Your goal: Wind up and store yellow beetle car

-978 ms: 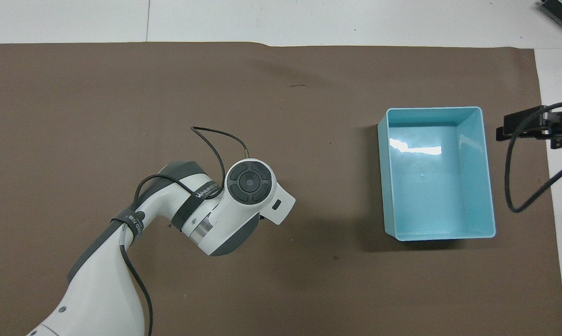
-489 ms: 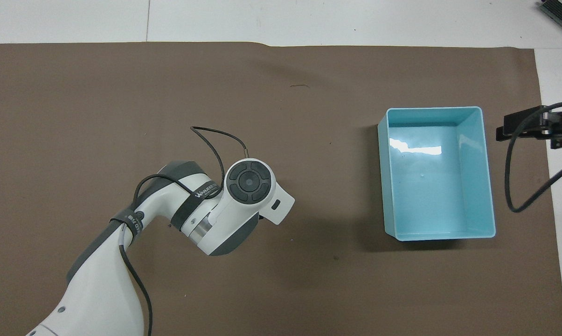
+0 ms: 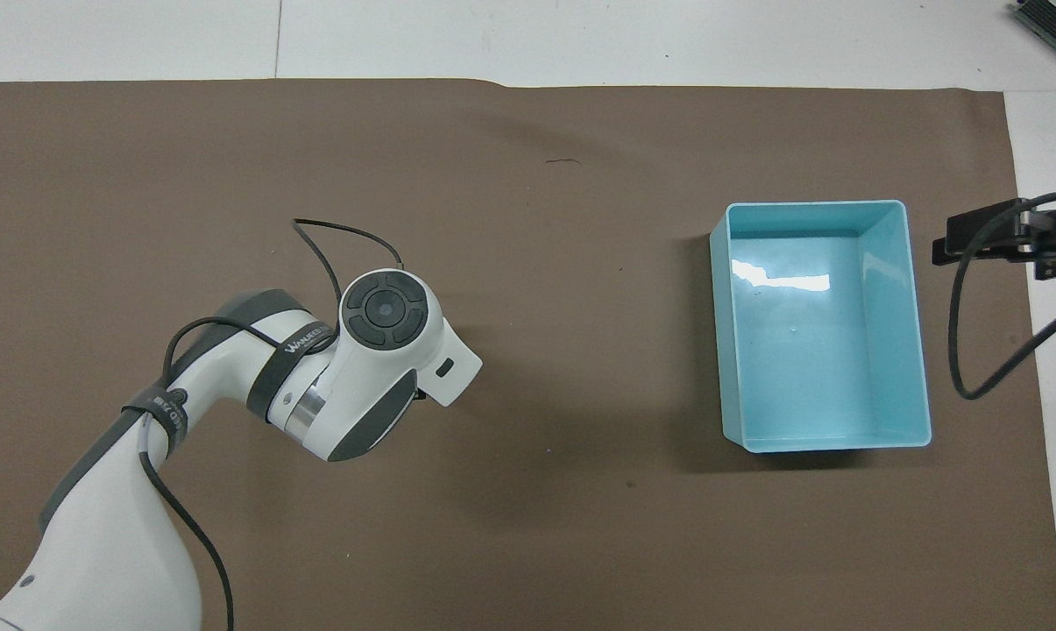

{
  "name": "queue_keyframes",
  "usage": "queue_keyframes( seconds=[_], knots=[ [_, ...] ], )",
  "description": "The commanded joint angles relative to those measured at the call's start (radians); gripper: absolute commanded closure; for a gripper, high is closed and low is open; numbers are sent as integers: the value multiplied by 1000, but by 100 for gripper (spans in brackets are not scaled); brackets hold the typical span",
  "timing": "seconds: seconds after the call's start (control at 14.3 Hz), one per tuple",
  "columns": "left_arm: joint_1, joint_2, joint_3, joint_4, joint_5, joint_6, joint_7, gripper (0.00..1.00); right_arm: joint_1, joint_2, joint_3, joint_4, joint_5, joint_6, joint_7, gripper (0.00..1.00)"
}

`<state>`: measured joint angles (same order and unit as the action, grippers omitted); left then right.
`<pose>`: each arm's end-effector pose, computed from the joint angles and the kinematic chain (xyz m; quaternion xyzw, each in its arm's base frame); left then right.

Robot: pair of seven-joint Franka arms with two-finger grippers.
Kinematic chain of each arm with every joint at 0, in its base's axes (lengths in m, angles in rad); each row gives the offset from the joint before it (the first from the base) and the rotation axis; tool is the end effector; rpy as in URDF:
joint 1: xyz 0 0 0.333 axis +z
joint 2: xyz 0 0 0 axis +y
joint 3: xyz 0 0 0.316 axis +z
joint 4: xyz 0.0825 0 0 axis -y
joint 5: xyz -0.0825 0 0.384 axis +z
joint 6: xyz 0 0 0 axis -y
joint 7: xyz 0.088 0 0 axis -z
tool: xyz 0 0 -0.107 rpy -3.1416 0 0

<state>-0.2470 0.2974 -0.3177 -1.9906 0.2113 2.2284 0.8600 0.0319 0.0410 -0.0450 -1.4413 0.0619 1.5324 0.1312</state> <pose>0.5114 -0.3087 0.3171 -0.7151 0.6979 0.0249 0.0329 0.5639 0.0001 0.6592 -0.9968 0.0700 -0.0232 0.0314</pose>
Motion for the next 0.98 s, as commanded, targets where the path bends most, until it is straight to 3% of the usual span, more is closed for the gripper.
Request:
queue_keyframes(
  seconds=[0.0, 0.63, 0.7, 0.77, 0.84, 0.91],
  knots=[
    [57, 25, 12, -33, 23, 50, 60, 100, -10, -7, 7, 2, 12, -17, 14, 0],
    [181, 9, 12, -40, 23, 36, 191, 100, -10, -7, 7, 2, 12, -17, 15, 0],
    [181, -1, 14, -39, 23, 31, 192, 94, -10, -7, 7, 2, 12, -17, 16, 0],
    [172, -29, 14, -31, 23, -11, 186, 40, -10, -7, 7, 2, 12, -17, 16, 0],
    [170, -44, 12, -19, 23, -77, 186, 0, -10, -7, 7, 2, 12, -17, 16, 0],
    [179, -53, 9, -5, 22, -111, 191, 0, -10, -7, 7, 2, 12, -17, 16, 0]
  ],
)
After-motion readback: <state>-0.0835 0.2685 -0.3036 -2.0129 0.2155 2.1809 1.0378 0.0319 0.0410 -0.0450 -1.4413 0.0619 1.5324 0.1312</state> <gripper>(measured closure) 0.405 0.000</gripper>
